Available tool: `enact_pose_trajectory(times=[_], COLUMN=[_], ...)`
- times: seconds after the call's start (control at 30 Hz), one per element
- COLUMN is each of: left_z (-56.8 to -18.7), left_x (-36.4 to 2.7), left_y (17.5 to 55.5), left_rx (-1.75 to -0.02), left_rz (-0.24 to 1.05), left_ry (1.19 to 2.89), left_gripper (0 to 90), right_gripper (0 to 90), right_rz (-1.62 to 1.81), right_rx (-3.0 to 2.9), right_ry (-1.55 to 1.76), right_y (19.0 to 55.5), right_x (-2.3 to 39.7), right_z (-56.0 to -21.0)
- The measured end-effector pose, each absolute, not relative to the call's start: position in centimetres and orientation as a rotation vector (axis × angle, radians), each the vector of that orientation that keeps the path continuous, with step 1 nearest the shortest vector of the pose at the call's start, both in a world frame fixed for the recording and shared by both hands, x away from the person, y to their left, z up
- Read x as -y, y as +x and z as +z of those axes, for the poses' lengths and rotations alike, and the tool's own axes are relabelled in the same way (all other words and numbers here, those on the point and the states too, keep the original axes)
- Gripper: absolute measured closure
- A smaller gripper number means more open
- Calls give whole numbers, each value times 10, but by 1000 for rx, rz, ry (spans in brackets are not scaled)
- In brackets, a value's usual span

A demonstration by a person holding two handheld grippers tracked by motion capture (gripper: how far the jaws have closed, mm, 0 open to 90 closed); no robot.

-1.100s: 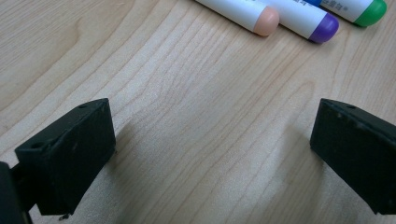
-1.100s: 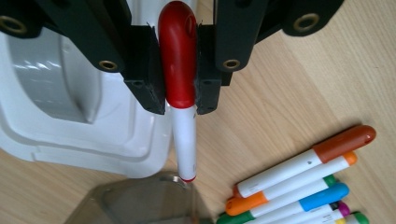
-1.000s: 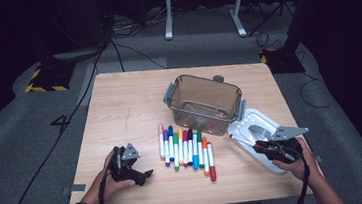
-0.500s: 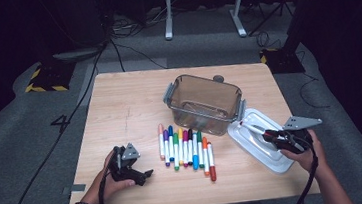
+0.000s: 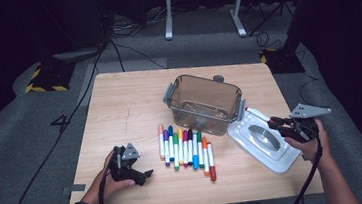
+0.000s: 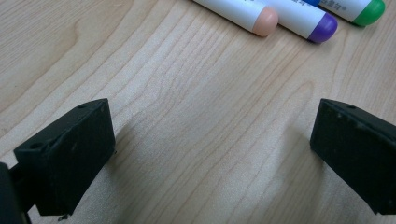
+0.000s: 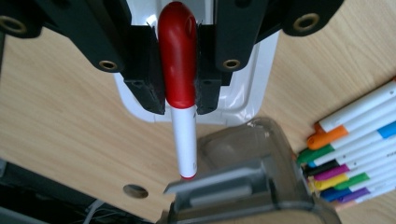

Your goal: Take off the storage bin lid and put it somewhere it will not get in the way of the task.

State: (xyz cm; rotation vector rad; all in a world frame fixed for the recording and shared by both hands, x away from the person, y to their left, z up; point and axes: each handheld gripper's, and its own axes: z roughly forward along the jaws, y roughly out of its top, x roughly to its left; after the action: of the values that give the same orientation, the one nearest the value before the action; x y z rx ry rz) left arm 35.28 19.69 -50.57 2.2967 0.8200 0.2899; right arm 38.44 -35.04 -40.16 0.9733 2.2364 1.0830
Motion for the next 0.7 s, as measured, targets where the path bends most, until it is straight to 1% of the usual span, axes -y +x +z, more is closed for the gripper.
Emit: enact_pose_trajectory(times=[0.17, 0.43, 0.7], left_z=[-506, -506, -506], left_x=[-197, -197, -197], left_y=[353, 353, 353], left_rx=[-820, -820, -821], left_rz=[289, 290, 290], left_ry=[2296, 2297, 2297], left_gripper=[2, 1, 2], right_gripper=[739, 739, 739], right_rz=[1088, 1066, 1096], right_rx=[-2200, -2181, -2173], right_ry=[960, 941, 868], right_y=[393, 404, 411], right_x=[351, 351, 338], right_z=[-385, -369, -346])
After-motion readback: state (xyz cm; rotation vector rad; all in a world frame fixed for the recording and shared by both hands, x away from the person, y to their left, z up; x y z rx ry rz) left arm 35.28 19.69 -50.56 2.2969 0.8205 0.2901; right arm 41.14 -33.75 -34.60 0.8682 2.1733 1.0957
